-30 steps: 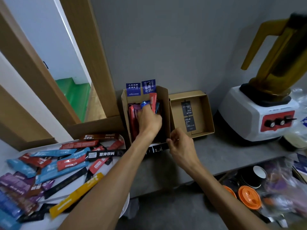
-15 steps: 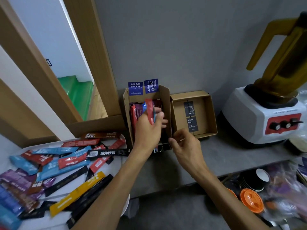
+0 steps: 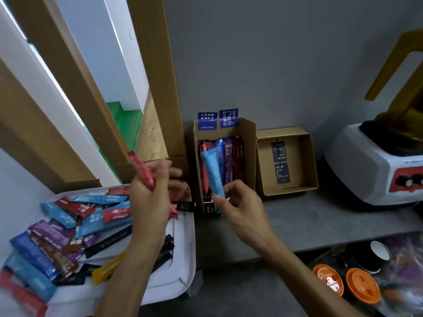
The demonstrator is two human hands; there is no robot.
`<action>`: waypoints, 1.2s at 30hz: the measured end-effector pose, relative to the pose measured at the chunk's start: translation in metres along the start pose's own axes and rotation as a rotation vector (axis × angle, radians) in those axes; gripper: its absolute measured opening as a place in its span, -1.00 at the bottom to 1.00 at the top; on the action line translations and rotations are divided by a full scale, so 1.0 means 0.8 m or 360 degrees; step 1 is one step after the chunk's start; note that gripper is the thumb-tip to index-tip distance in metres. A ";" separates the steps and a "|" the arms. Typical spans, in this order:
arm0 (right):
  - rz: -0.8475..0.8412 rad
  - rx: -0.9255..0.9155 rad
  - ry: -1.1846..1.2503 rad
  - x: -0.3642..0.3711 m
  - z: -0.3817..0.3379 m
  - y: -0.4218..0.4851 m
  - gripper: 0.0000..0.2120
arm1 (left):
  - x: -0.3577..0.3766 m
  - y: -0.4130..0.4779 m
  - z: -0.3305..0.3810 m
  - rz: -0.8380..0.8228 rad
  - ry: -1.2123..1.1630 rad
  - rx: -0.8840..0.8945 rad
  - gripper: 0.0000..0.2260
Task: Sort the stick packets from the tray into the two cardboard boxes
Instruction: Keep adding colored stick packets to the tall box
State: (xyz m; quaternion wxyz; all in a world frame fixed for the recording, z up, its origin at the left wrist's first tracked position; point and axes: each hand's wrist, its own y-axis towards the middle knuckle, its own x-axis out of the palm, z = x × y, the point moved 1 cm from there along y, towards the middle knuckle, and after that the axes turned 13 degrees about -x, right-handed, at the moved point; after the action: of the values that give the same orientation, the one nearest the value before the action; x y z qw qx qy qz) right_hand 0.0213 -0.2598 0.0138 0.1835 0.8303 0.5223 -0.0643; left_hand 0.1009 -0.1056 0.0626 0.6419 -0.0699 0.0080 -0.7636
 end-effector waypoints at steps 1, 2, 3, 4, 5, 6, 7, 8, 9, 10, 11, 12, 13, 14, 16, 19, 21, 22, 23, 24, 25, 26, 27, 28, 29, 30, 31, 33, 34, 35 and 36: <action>0.0070 0.0047 -0.0017 0.003 0.007 0.010 -0.85 | -0.009 0.001 -0.001 0.0035 0.0051 -0.0007 -0.66; 0.0113 0.0085 -0.0056 0.005 0.014 0.021 -0.84 | -0.016 0.000 -0.004 0.0027 0.0097 -0.0048 -0.64; 0.0127 0.0097 -0.0128 0.009 0.018 0.032 -0.83 | -0.021 0.000 -0.008 -0.0010 0.0121 -0.0105 -0.60; 0.0116 0.0089 -0.0210 0.014 0.021 0.043 -0.83 | -0.025 -0.002 -0.012 -0.0051 0.0117 -0.0158 -0.57; 0.0097 0.0073 -0.0266 0.020 0.024 0.052 -0.82 | -0.027 -0.004 -0.015 -0.0086 0.0088 -0.0202 -0.52; 0.0091 0.0064 -0.0291 0.027 0.026 0.059 -0.81 | -0.030 -0.007 -0.019 -0.0109 0.0038 -0.0244 -0.49; 0.0102 0.0063 -0.0303 0.032 0.029 0.064 -0.80 | -0.031 -0.009 -0.022 -0.0121 -0.0029 -0.0287 -0.49; 0.0119 0.0072 -0.0318 0.036 0.032 0.069 -0.80 | -0.032 -0.011 -0.024 -0.0128 -0.0103 -0.0325 -0.55; 0.0135 0.0078 -0.0342 0.039 0.036 0.071 -0.80 | -0.034 -0.014 -0.026 -0.0134 -0.0176 -0.0351 -0.62; 0.0157 0.0070 -0.0376 0.041 0.040 0.073 -0.81 | -0.034 -0.017 -0.027 -0.0125 -0.0221 -0.0366 -0.68; 0.0184 0.0048 -0.0413 0.043 0.044 0.074 -0.83 | -0.035 -0.019 -0.028 -0.0094 -0.0219 -0.0375 -0.71; 0.0213 0.0015 -0.0445 0.045 0.046 0.074 -0.84 | -0.036 -0.021 -0.029 -0.0056 -0.0183 -0.0379 -0.74; 0.0231 -0.0015 -0.0472 0.046 0.048 0.073 -0.85 | -0.036 -0.022 -0.031 -0.0025 -0.0145 -0.0374 -0.78; 0.0236 -0.0045 -0.0492 0.048 0.050 0.072 -0.86 | -0.036 -0.022 -0.032 0.0003 -0.0121 -0.0368 -0.81; 0.0227 -0.0071 -0.0513 0.050 0.054 0.072 -0.88 | -0.037 -0.022 -0.034 0.0062 -0.0080 -0.0361 -0.85; 0.0313 -0.0085 -0.0531 0.048 0.057 0.075 -0.91 | -0.037 -0.023 -0.032 0.0126 -0.0056 -0.0333 -0.86; 0.0355 -0.0123 -0.0537 0.049 0.056 0.073 -0.89 | -0.037 -0.024 -0.032 0.0135 -0.0058 -0.0323 -0.86; 0.0345 -0.0145 -0.0547 0.050 0.054 0.070 -0.85 | -0.036 -0.025 -0.031 0.0138 -0.0052 -0.0325 -0.87; 0.0309 -0.0145 -0.0582 0.051 0.053 0.067 -0.81 | -0.036 -0.024 -0.032 0.0146 -0.0038 -0.0328 -0.88; 0.0261 -0.0135 -0.0635 0.053 0.052 0.065 -0.77 | -0.036 -0.024 -0.033 0.0155 -0.0014 -0.0328 -0.89; 0.0216 -0.0120 -0.0689 0.053 0.052 0.064 -0.77 | -0.036 -0.024 -0.033 0.0155 0.0005 -0.0319 -0.89; 0.0186 -0.0110 -0.0721 0.053 0.054 0.065 -0.79 | -0.036 -0.024 -0.034 0.0147 0.0030 -0.0303 -0.90; 0.0177 -0.0098 -0.0729 0.052 0.054 0.066 -0.82 | -0.035 -0.024 -0.034 0.0132 0.0058 -0.0283 -0.89; 0.0185 -0.0083 -0.0723 0.051 0.055 0.068 -0.83 | -0.035 -0.024 -0.033 0.0118 0.0091 -0.0262 -0.85; 0.0198 -0.0068 -0.0715 0.050 0.055 0.070 -0.82 | -0.035 -0.024 -0.032 0.0104 0.0117 -0.0241 -0.80; 0.0210 -0.0063 -0.0708 0.050 0.055 0.072 -0.80 | -0.035 -0.024 -0.031 0.0092 0.0135 -0.0219 -0.78; 0.0208 -0.0061 -0.0705 0.050 0.054 0.073 -0.78 | -0.035 -0.024 -0.030 0.0082 0.0154 -0.0200 -0.78; 0.0187 -0.0063 -0.0714 0.052 0.054 0.074 -0.78 | -0.035 -0.024 -0.028 0.0059 0.0184 -0.0158 -0.80; 0.0188 -0.0066 -0.0712 0.053 0.056 0.075 -0.79 | -0.034 -0.025 -0.026 0.0049 0.0190 -0.0142 -0.82; 0.0192 -0.0068 -0.0690 0.052 0.058 0.076 -0.81 | -0.033 -0.025 -0.025 0.0046 0.0197 -0.0127 -0.83; 0.0196 -0.0070 -0.0651 0.052 0.060 0.077 -0.82 | -0.034 -0.025 -0.024 0.0049 0.0213 -0.0113 -0.85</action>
State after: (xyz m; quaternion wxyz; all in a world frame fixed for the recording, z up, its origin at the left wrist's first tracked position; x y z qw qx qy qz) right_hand 0.0985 -0.2663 -0.0284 0.3074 0.8261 0.4238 -0.2087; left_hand 0.0837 -0.0771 0.0430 0.6488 -0.0413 0.0788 -0.7557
